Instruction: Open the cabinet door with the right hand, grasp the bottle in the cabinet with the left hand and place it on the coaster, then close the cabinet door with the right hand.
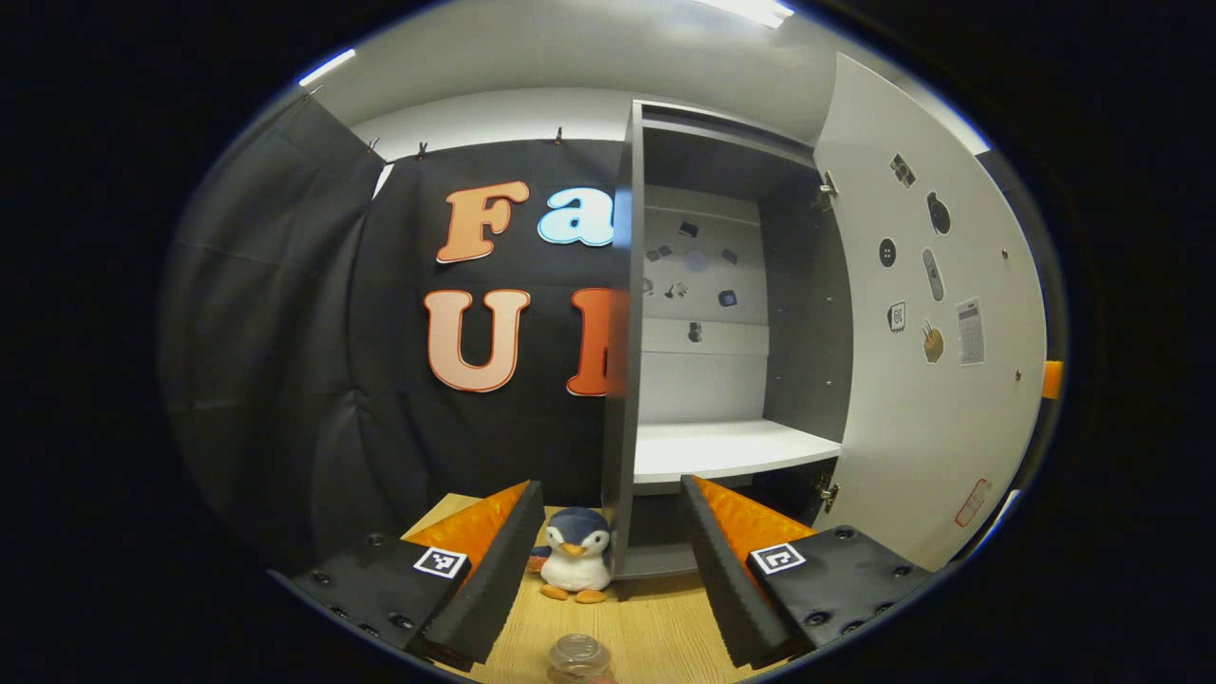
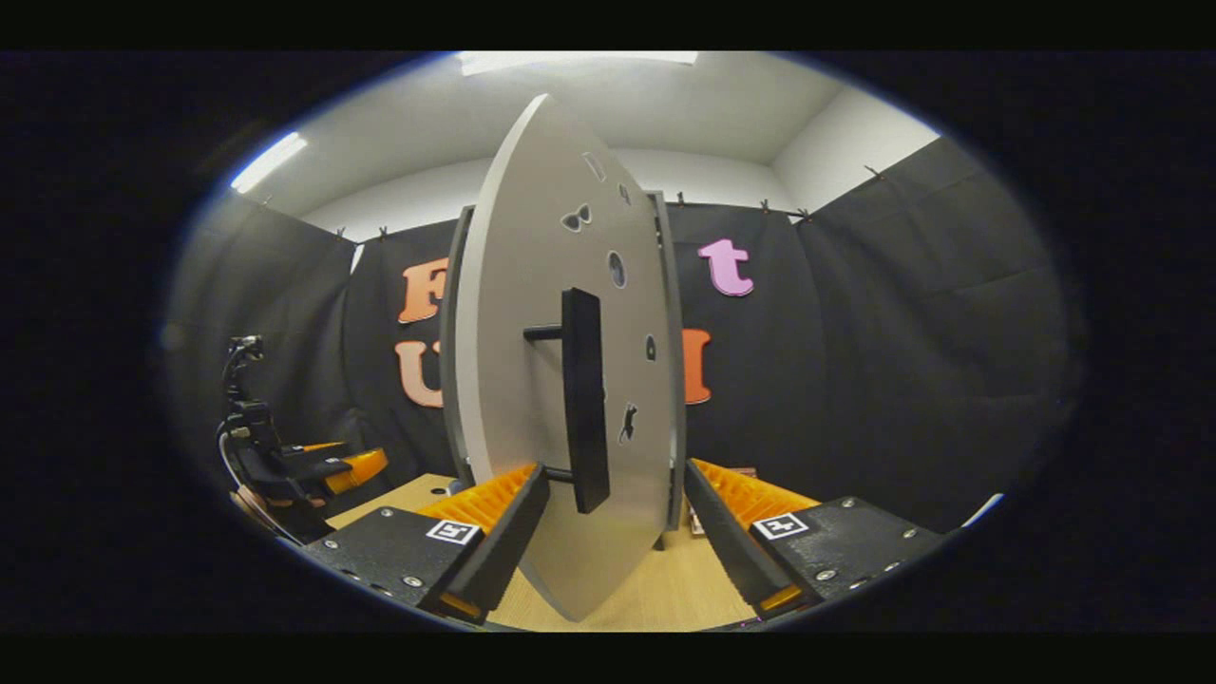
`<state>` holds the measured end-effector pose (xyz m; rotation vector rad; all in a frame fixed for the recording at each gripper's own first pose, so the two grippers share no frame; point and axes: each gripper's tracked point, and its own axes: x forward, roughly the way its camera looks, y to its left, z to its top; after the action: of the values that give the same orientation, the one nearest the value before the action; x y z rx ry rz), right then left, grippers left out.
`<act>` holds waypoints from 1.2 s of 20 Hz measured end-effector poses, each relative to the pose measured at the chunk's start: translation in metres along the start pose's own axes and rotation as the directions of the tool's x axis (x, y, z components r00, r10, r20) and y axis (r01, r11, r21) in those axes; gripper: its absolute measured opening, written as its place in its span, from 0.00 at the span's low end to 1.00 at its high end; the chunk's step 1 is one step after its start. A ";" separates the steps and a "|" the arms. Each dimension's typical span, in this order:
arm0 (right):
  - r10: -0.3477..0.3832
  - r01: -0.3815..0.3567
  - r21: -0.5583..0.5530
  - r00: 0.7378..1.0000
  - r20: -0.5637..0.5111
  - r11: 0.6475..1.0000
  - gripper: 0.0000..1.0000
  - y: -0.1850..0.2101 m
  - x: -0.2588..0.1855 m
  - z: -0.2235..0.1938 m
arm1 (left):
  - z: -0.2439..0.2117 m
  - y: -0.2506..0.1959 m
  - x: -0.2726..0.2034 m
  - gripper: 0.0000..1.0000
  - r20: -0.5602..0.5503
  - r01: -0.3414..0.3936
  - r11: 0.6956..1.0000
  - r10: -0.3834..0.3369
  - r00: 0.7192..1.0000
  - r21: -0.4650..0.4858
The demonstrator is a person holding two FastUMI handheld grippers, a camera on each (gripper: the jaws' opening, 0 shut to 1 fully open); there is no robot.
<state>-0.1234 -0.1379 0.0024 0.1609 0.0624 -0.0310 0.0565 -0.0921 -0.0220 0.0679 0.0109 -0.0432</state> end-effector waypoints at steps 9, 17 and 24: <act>0.153 -0.151 0.093 0.988 -0.010 0.984 0.94 0.088 0.080 -0.012 | -0.009 0.054 0.005 0.93 -0.013 -0.081 0.997 0.081 0.997 -0.008; 0.193 -0.187 0.116 0.981 -0.039 0.975 0.94 0.134 0.157 -0.024 | -0.012 0.098 0.016 0.92 -0.018 -0.128 0.991 0.128 0.992 -0.039; 0.198 -0.183 0.205 0.979 -0.054 0.962 0.98 0.144 0.210 -0.044 | -0.016 0.106 0.037 0.92 -0.019 -0.085 0.996 0.084 0.996 -0.037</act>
<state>0.0885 0.0059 -0.0317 0.3681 0.1173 0.1617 0.0975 0.0131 -0.0317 0.0311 0.0259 0.0424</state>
